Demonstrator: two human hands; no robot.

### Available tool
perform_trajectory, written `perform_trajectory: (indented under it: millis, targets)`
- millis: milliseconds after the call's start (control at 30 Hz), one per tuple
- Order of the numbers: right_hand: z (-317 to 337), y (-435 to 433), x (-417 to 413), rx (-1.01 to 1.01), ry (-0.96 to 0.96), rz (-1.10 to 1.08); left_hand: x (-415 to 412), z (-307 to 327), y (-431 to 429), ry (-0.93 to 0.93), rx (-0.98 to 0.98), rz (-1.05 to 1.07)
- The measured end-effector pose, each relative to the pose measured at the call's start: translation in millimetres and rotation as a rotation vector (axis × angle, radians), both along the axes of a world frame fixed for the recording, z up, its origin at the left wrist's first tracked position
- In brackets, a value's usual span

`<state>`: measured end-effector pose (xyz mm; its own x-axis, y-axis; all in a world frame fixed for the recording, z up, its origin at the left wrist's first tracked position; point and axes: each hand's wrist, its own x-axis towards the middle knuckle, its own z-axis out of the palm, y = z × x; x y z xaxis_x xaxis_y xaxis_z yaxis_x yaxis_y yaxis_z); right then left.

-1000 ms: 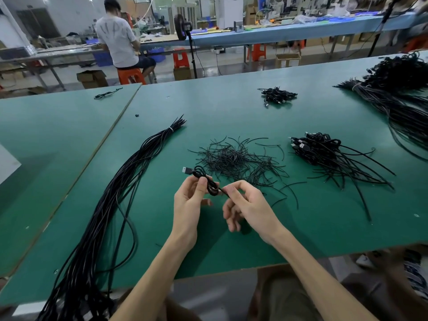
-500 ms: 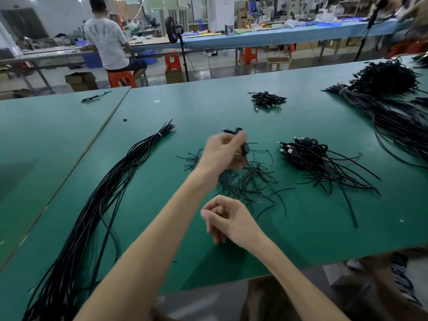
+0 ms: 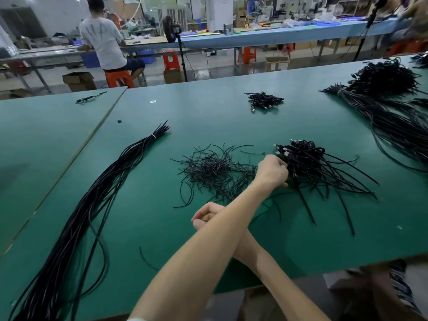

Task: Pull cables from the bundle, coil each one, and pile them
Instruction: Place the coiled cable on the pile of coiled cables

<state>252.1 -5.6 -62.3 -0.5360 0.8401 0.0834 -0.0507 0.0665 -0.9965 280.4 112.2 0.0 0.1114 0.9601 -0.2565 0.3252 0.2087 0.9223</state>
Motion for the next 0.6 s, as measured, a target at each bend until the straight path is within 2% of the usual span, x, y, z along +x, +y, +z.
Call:
perform_trajectory:
  millis: [167,233,400,600]
  targets:
    - [-3,1,1,0.11,-0.134,0.038,-8,6,-10,-0.307,-0.151,-0.047]
    - [-4,1,1,0.134,-0.142,0.045,-5,9,-12,-0.369,-0.169,-0.083]
    - [-7,2,2,0.096,-0.054,0.048,3,4,-7,-0.388,-0.178,-0.132]
    - [-7,5,2,0.147,-0.1,0.019,2,-6,5,-0.314,-0.15,-0.122]
